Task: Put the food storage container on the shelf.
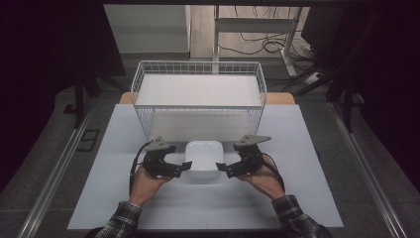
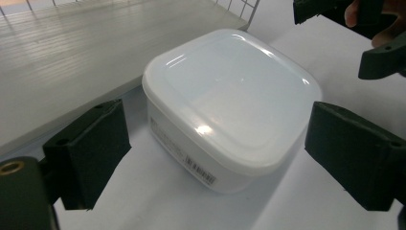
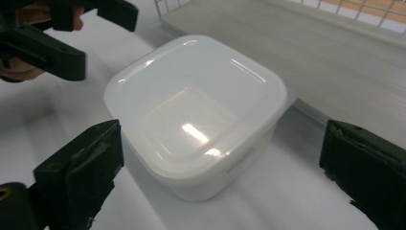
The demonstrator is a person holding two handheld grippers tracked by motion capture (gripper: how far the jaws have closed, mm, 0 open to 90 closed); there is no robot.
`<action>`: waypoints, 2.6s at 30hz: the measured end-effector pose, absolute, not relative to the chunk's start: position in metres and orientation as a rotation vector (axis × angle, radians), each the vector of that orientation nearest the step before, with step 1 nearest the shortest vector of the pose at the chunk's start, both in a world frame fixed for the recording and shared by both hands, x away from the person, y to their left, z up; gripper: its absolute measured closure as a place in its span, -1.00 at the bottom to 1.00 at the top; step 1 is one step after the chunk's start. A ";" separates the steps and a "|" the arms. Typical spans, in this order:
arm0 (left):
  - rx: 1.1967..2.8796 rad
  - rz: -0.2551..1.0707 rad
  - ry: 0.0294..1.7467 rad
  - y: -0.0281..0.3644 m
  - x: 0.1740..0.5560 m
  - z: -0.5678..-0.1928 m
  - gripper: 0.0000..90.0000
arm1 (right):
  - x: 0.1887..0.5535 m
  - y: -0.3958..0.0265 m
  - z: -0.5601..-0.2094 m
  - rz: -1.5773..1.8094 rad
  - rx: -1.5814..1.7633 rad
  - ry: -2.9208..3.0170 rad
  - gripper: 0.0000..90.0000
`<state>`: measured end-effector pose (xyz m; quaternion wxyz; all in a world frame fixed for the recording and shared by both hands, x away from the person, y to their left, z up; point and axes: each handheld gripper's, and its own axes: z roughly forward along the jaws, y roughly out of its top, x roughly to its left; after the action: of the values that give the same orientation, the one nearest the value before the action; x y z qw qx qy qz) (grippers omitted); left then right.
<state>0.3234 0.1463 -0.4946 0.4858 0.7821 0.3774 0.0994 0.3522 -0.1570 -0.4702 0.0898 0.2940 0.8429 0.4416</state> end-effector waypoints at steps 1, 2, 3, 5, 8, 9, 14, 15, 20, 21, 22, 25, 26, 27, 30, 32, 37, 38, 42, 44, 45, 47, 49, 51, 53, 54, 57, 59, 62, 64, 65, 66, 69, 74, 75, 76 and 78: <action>1.905 0.238 0.919 0.145 0.325 -0.495 -0.81 | 0.353 -0.154 -0.470 1.298 0.873 2.519 -0.94; 1.915 0.234 0.921 0.142 0.329 -0.496 -0.80 | 0.355 -0.152 -0.470 1.284 0.873 2.531 -0.92; 1.921 0.238 0.923 0.140 0.332 -0.497 -0.80 | 0.357 -0.147 -0.469 1.268 0.877 2.545 -0.90; 1.932 0.230 0.922 0.137 0.339 -0.500 -0.79 | 0.362 -0.141 -0.470 1.247 0.899 2.554 -0.86; 1.942 0.208 0.942 0.133 0.347 -0.507 -0.79 | 0.370 -0.135 -0.474 1.196 0.924 2.555 -0.83; 1.947 0.191 0.947 0.133 0.350 -0.510 -0.79 | 0.373 -0.134 -0.476 1.193 0.938 2.557 -0.83; 1.902 0.099 0.947 0.136 0.353 -0.518 -0.79 | 0.378 -0.134 -0.490 1.213 0.976 2.603 -0.86; 1.904 0.086 0.940 0.136 0.352 -0.517 -0.77 | 0.378 -0.135 -0.491 1.228 1.006 2.607 -0.86; 1.910 0.030 0.919 0.137 0.346 -0.517 -0.56 | 0.378 -0.141 -0.494 1.301 1.086 2.671 -0.64; 1.910 0.017 0.921 0.137 0.344 -0.517 -0.53 | 0.377 -0.141 -0.495 1.308 1.087 2.682 -0.65; 1.913 0.013 0.919 0.138 0.342 -0.517 -0.52 | 0.374 -0.142 -0.494 1.299 1.081 2.684 -0.62; 1.902 -0.009 0.939 0.141 0.338 -0.516 -0.41 | 0.367 -0.145 -0.491 1.283 1.075 2.685 -0.43; 1.899 -0.012 0.944 0.142 0.336 -0.516 -0.29 | 0.364 -0.150 -0.488 1.289 1.082 2.683 -0.21; 1.894 -0.012 0.952 0.142 0.334 -0.515 -0.29 | 0.364 -0.150 -0.488 1.289 1.082 2.683 -0.21; 1.879 0.024 0.980 0.145 0.328 -0.509 0.07 | 0.359 -0.159 -0.482 1.301 1.102 2.653 0.12; 1.868 0.023 1.004 0.146 0.324 -0.507 0.20 | 0.357 -0.161 -0.481 1.307 1.116 2.651 0.22; 1.820 0.047 1.052 0.150 0.319 -0.505 0.58 | 0.353 -0.163 -0.476 1.323 1.170 2.586 0.52; 1.810 0.051 1.062 0.150 0.318 -0.504 0.58 | 0.353 -0.164 -0.475 1.332 1.175 2.572 0.59; 1.821 0.114 1.064 0.146 0.316 -0.505 0.75 | 0.348 -0.161 -0.477 1.284 1.124 2.486 0.72; 1.809 0.116 1.060 0.146 0.316 -0.505 0.75 | 0.348 -0.162 -0.476 1.306 1.127 2.463 0.72; 1.801 0.122 1.058 0.147 0.316 -0.503 0.75 | 0.348 -0.162 -0.476 1.319 1.127 2.456 0.72; 1.796 0.136 1.055 0.147 0.316 -0.501 0.75 | 0.347 -0.163 -0.474 1.338 1.111 2.434 0.72; 1.790 0.146 1.049 0.147 0.318 -0.498 0.75 | 0.347 -0.162 -0.472 1.348 1.101 2.419 0.72; 1.782 0.155 1.050 0.148 0.320 -0.496 0.75 | 0.349 -0.162 -0.468 1.365 1.094 2.404 0.72; 1.780 0.159 1.052 0.149 0.323 -0.494 0.75 | 0.351 -0.161 -0.466 1.368 1.088 2.397 0.73; 1.778 0.163 1.054 0.149 0.326 -0.493 0.75 | 0.352 -0.160 -0.465 1.368 1.088 2.396 0.72; 1.771 0.164 1.064 0.151 0.333 -0.491 0.75 | 0.359 -0.158 -0.464 1.378 1.095 2.385 0.73; 1.773 0.168 1.065 0.153 0.338 -0.489 0.75 | 0.364 -0.157 -0.464 1.386 1.098 2.376 0.72; 1.768 0.173 1.081 0.154 0.346 -0.489 0.75 | 0.370 -0.153 -0.463 1.386 1.103 2.370 0.72; 1.768 0.177 1.091 0.155 0.351 -0.489 0.74 | 0.375 -0.151 -0.464 1.386 1.109 2.363 0.72; 1.768 0.179 1.095 0.155 0.355 -0.490 0.74 | 0.378 -0.150 -0.465 1.380 1.113 2.361 0.72; 1.773 0.179 1.103 0.155 0.358 -0.491 0.74 | 0.381 -0.149 -0.466 1.378 1.115 2.358 0.72; 1.783 0.178 1.114 0.155 0.365 -0.493 0.74 | 0.389 -0.147 -0.470 1.371 1.131 2.362 0.72; 1.787 0.163 1.136 0.154 0.373 -0.500 0.73 | 0.399 -0.145 -0.476 1.352 1.148 2.371 0.72; 1.790 0.163 1.138 0.154 0.374 -0.500 0.73 | 0.401 -0.145 -0.477 1.349 1.156 2.371 0.72; 1.793 0.162 1.138 0.153 0.375 -0.501 0.73 | 0.402 -0.146 -0.478 1.346 1.161 2.372 0.72; 1.798 0.168 1.139 0.152 0.377 -0.502 0.73 | 0.404 -0.146 -0.479 1.341 1.163 2.374 0.71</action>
<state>0.3772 0.1522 -0.5017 0.4822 0.7378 0.4674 0.0690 0.4043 -0.1460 -0.4791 0.0886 0.3908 0.7977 0.4506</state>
